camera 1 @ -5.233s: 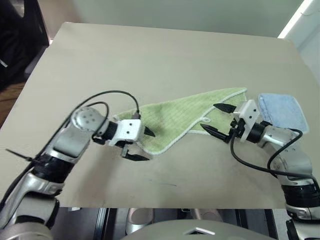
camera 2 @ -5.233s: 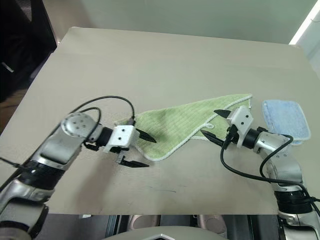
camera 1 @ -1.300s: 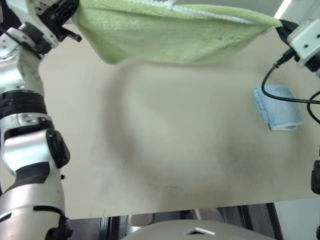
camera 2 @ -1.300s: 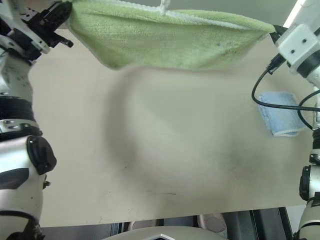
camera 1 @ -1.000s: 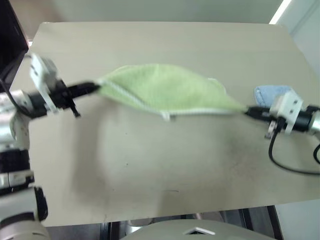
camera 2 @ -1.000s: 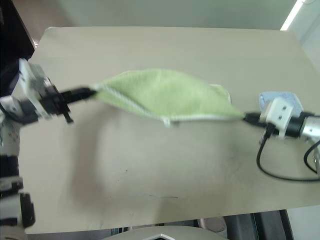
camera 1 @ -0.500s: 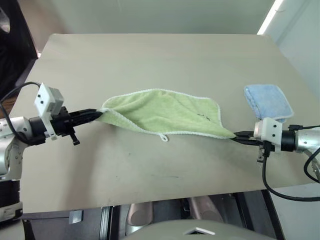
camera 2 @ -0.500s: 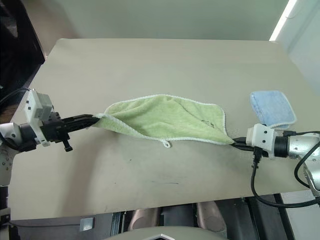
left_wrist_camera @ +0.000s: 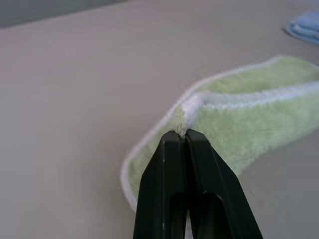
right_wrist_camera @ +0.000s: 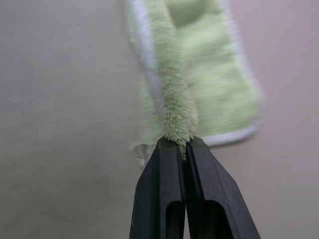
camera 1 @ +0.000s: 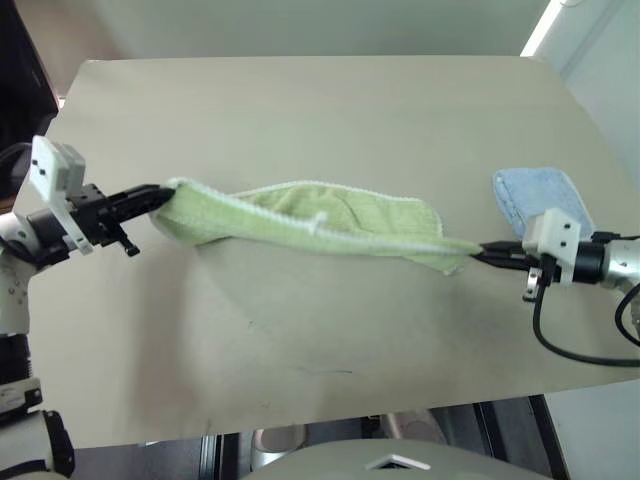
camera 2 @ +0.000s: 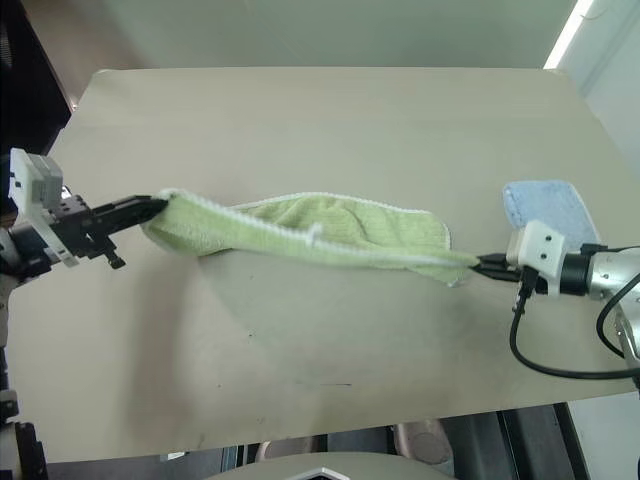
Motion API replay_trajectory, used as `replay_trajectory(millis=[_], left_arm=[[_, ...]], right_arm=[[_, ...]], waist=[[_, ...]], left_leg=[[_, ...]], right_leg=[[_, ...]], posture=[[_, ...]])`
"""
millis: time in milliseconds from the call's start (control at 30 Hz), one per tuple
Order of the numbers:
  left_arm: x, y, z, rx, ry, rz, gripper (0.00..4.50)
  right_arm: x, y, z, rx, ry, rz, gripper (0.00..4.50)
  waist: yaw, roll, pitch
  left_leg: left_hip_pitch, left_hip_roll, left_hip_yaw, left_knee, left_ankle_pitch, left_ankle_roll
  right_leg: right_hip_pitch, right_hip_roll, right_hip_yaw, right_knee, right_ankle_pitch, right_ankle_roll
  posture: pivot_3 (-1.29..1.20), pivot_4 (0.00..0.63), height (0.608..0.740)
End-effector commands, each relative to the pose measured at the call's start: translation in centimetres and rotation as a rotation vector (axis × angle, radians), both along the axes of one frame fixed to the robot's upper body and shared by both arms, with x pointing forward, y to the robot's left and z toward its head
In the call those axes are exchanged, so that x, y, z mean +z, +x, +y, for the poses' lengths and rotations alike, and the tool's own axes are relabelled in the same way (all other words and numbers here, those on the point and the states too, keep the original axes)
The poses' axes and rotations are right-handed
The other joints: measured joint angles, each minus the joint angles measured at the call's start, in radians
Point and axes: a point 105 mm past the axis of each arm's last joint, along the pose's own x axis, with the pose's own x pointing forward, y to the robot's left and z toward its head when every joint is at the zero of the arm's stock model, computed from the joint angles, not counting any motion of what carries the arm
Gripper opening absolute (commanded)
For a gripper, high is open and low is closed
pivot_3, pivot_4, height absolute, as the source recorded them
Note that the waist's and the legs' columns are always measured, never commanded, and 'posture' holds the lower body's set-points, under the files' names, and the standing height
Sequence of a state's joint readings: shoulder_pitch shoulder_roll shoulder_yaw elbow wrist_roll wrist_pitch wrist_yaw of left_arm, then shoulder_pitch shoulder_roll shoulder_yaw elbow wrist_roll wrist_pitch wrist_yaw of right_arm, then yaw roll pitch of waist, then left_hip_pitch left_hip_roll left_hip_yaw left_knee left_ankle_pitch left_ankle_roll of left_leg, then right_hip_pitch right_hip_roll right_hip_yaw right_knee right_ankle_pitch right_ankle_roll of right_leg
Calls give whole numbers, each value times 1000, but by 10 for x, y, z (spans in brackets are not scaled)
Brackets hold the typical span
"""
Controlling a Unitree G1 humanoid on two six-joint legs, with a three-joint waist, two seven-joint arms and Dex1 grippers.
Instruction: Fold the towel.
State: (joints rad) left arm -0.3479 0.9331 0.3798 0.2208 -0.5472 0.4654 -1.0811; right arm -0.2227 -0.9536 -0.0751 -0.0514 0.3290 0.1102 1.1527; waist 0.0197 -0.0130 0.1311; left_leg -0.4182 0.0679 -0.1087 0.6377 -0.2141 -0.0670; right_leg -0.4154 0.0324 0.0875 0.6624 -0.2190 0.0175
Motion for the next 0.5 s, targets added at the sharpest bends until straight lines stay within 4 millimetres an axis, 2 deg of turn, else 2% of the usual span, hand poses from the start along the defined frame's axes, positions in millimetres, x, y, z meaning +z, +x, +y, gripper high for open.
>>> replay_trajectory(millis=[33, 200, 300, 367, 500], left_arm=[[3, 12, 10, 75, 24, -40, 0], [-8, 33, 14, 140, 54, -38, 0], [0, 40, 13, 152, 61, -89, 0], [17, 49, 20, 217, 49, -157, 0], [65, 59, 30, 304, -62, -320, 0]], right_arm=[[20, 18, -4, -52, 32, -97, 7], [24, 43, -7, -85, 9, -159, 7], [33, 54, -9, -94, -6, -222, 7], [48, 66, -13, -131, 0, -295, 7], [84, 81, -16, -163, 11, -426, 7]], waist=[[-1, 0, 0], [-3, 0, 0], [-4, 0, 0], [-3, 1, 1], [-4, 1, 1]], left_leg=[[0, 1, 0, 0, -1, 1], [0, 3, -5, 1, 0, 4], [0, 2, -6, 1, 0, 5], [0, 1, -7, 2, 0, 5], [-1, 1, -9, 1, 2, 9]], right_leg=[[0, 0, 0, 0, 0, 0], [-1, -1, 2, 1, 2, 3], [-1, -1, 2, 0, 4, 3], [-1, -2, 2, 0, 5, 3], [-2, -2, 2, 0, 10, 2]], posture=[[0, 150, 740], [0, 150, 740], [0, 150, 740], [0, 150, 740], [0, 150, 740]])
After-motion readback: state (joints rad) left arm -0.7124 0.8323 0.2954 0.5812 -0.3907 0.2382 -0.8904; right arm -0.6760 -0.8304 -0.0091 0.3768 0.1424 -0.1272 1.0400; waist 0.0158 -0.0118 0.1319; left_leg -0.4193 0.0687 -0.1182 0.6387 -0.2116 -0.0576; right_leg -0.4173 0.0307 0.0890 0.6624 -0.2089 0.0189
